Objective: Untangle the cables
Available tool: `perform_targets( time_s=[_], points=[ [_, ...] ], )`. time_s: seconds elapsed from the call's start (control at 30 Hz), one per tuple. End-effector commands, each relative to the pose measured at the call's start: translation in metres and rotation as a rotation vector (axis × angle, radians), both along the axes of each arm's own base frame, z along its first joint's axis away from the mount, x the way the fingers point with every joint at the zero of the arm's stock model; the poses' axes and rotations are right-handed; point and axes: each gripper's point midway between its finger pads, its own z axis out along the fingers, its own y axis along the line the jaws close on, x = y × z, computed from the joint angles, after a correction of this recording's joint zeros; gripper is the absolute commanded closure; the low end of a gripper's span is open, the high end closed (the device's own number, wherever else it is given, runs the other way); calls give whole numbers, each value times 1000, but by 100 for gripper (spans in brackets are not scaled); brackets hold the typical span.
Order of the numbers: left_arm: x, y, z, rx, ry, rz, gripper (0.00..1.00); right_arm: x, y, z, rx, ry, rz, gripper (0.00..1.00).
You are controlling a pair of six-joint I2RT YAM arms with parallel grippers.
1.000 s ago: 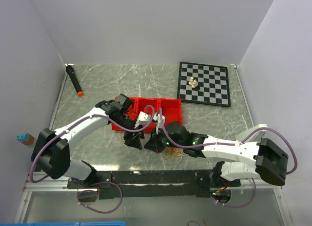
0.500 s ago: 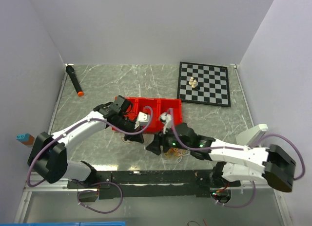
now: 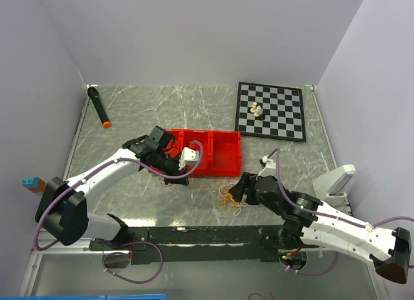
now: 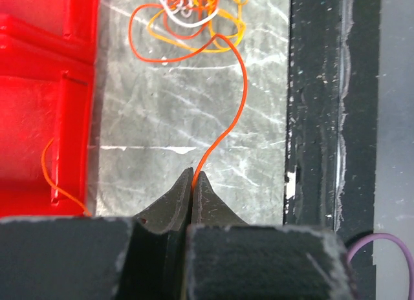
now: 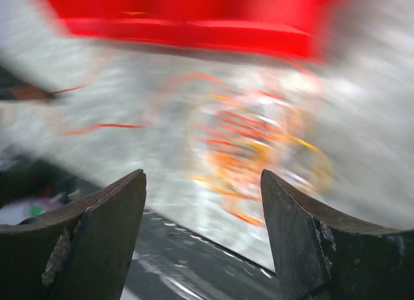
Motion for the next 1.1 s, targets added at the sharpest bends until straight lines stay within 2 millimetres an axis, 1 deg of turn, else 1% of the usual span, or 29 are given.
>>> perform_targets(
  time_s=[0.0, 0.1, 0.17, 0.3, 0.4, 0.47, 0.57, 0.7, 0.77, 0.83, 0.87, 1.07],
  points=[
    [6, 7, 0, 21, -25, 20, 99, -7, -64, -33, -207, 186, -305, 23],
    [9, 14, -2, 35, -25, 43, 99, -16, -82, -48, -299, 264, -394, 25],
    [12, 19, -3, 38, -29, 63, 99, -20, -86, -54, -321, 287, -421, 26],
    [14, 27, -7, 49, -24, 83, 99, -21, -81, -57, -265, 279, -420, 30],
    [14, 31, -10, 60, -27, 93, 99, -17, -75, -52, -181, 244, -406, 34],
    [16, 34, -12, 64, -32, 101, 99, -15, -71, -51, -131, 220, -389, 39],
    [17, 37, -15, 72, -32, 110, 99, -13, -65, -54, -86, 197, -361, 45],
    [19, 42, -15, 75, -35, 119, 99, -12, -63, -62, -96, 199, -356, 53],
    [19, 44, -16, 79, -34, 126, 99, -13, -62, -64, -112, 199, -346, 61],
    [20, 45, -16, 81, -38, 131, 99, -12, -61, -65, -121, 195, -340, 71],
    [21, 46, -17, 84, -38, 135, 99, -11, -60, -64, -124, 191, -335, 73],
    [21, 49, -18, 83, -35, 145, 99, -7, -54, -54, -104, 150, -296, 75]
  ],
)
